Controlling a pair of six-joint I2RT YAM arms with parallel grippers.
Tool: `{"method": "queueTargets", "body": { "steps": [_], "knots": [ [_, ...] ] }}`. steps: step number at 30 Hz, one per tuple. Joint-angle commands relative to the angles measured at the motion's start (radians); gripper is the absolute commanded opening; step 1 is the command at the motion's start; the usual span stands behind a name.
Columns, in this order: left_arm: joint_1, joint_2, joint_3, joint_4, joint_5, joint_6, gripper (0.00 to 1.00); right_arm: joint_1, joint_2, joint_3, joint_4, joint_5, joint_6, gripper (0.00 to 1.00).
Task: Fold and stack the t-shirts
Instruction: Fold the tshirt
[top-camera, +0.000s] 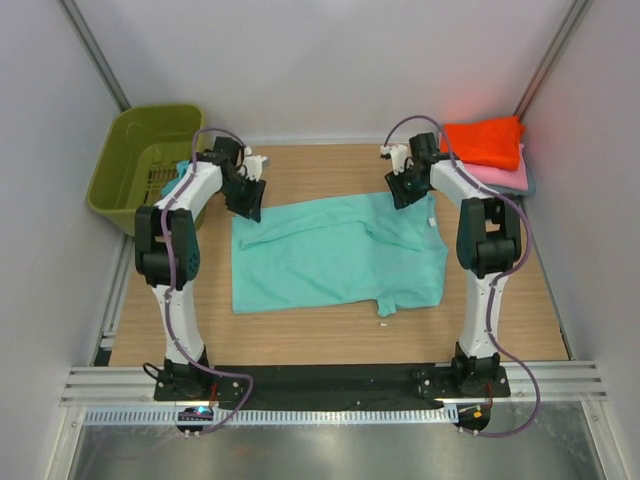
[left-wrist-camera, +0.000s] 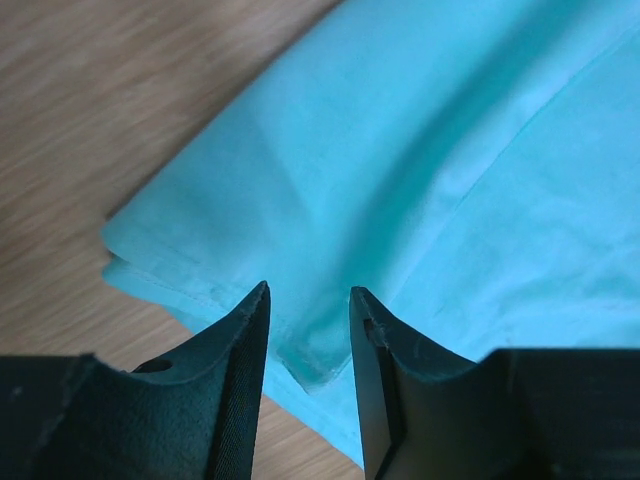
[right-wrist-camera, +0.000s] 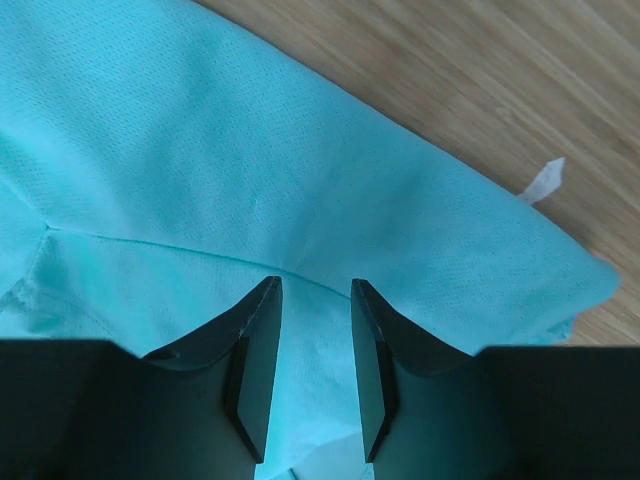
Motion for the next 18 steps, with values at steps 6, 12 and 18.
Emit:
{"method": "queueTargets", "body": {
  "steps": [6, 12, 18],
  "knots": [
    [-0.065, -0.072, -0.134, -0.099, -0.006, 0.055, 0.36, 0.007, 0.11, 0.171, -0.057, -0.059, 0.038, 0.39],
    [-0.069, -0.119, -0.214, -0.184, 0.024, 0.049, 0.33, 0.005, 0.161, 0.225, -0.061, -0.073, 0.058, 0.39],
    [-0.069, -0.24, -0.251, -0.267, 0.046, 0.056, 0.31, 0.007, 0.164, 0.24, -0.047, -0.073, 0.078, 0.39]
  ]
}}
